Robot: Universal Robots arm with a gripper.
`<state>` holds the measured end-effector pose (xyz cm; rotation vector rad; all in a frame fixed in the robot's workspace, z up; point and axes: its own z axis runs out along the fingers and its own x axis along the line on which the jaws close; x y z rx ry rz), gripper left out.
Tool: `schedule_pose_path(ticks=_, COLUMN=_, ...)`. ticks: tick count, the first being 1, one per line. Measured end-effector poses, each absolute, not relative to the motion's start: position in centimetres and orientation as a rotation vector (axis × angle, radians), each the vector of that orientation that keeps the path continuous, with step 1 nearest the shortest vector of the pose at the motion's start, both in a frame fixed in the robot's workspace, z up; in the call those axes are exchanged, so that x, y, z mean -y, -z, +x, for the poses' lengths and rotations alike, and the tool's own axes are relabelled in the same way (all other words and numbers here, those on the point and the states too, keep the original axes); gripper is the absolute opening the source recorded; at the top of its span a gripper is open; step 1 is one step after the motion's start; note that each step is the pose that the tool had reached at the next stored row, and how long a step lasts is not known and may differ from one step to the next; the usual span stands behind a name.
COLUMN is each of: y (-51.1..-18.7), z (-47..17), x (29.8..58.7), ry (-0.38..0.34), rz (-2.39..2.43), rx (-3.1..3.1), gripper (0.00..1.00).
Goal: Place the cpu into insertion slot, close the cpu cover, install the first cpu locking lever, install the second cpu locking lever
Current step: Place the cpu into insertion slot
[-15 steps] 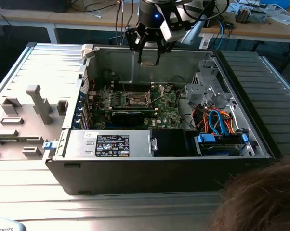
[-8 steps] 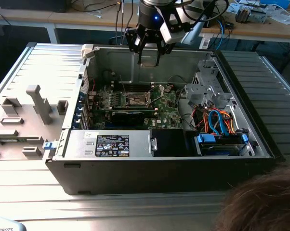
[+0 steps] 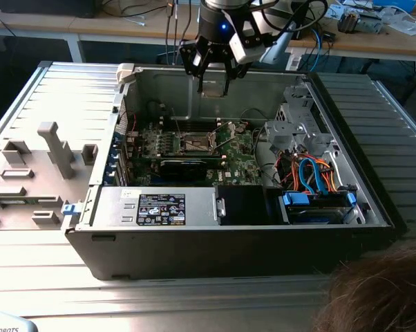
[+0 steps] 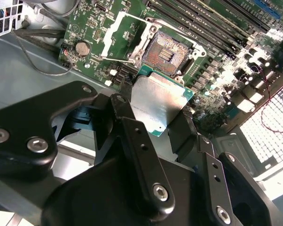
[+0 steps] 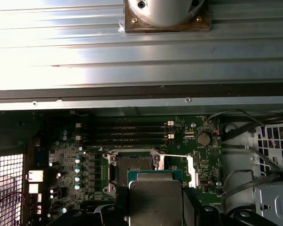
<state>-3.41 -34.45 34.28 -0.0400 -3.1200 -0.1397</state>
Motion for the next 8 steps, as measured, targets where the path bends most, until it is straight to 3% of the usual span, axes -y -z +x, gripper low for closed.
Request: schedule_pose_path(ticks=8, y=-34.13, z=-3.41, x=34.45, ry=0.14, rz=-0.04, rx=3.12, gripper=0.55)
